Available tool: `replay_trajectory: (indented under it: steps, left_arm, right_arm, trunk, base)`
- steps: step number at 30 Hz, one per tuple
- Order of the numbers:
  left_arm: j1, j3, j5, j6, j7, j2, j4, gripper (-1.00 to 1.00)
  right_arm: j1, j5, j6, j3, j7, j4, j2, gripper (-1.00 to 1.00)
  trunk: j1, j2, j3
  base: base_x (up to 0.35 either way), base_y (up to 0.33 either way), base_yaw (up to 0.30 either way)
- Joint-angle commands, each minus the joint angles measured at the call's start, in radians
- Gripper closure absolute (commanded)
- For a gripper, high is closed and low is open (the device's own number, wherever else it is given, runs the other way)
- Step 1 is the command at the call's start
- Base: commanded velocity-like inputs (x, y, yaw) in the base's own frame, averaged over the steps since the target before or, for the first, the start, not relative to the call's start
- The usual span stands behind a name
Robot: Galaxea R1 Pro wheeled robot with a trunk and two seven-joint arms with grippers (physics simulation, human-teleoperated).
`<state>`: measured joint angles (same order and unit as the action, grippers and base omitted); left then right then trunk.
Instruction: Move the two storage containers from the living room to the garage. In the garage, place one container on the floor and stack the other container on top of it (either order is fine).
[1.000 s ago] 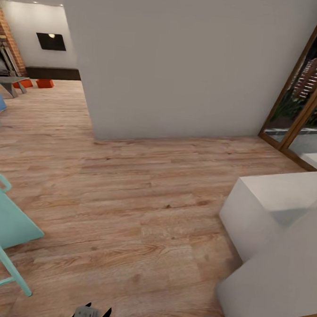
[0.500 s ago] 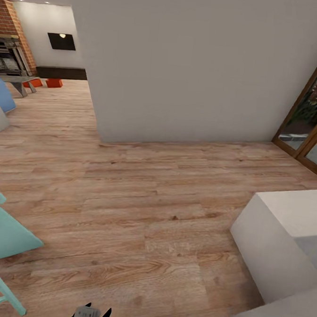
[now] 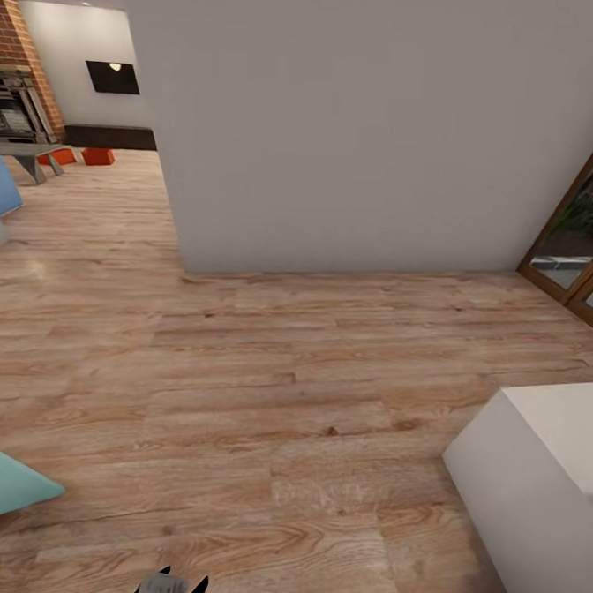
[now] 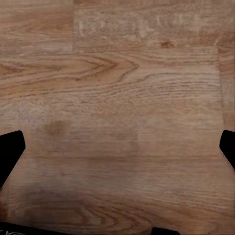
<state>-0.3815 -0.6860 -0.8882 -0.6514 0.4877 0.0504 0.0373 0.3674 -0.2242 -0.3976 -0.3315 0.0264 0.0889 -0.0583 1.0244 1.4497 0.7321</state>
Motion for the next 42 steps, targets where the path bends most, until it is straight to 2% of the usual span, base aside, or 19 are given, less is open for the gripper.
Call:
replay_trajectory:
  steps: [1, 15, 42]
  left_arm:
    - [0.0, -0.006, -0.011, -0.001, 0.006, 0.0, 0.0, -1.0]
    - [0.0, -0.006, -0.011, -0.001, 0.006, 0.0, 0.0, -1.0]
    - [0.0, -0.006, -0.011, -0.001, 0.006, 0.0, 0.0, -1.0]
  right_arm:
    - [0.001, -0.011, -0.004, -0.006, 0.003, -0.002, 0.0, -1.0]
    - [0.001, -0.011, -0.004, -0.006, 0.003, -0.002, 0.0, -1.0]
    - [0.001, -0.011, -0.004, -0.006, 0.003, -0.002, 0.0, -1.0]
  trunk:
    - [0.001, 0.0, 0.001]
    - [0.001, 0.0, 0.001]
    - [0.001, 0.0, 0.001]
  base:
    - [0.338, 0.083, 0.0]
    - [0.338, 0.023, 0.029]
    - [0.338, 0.0, 0.178]
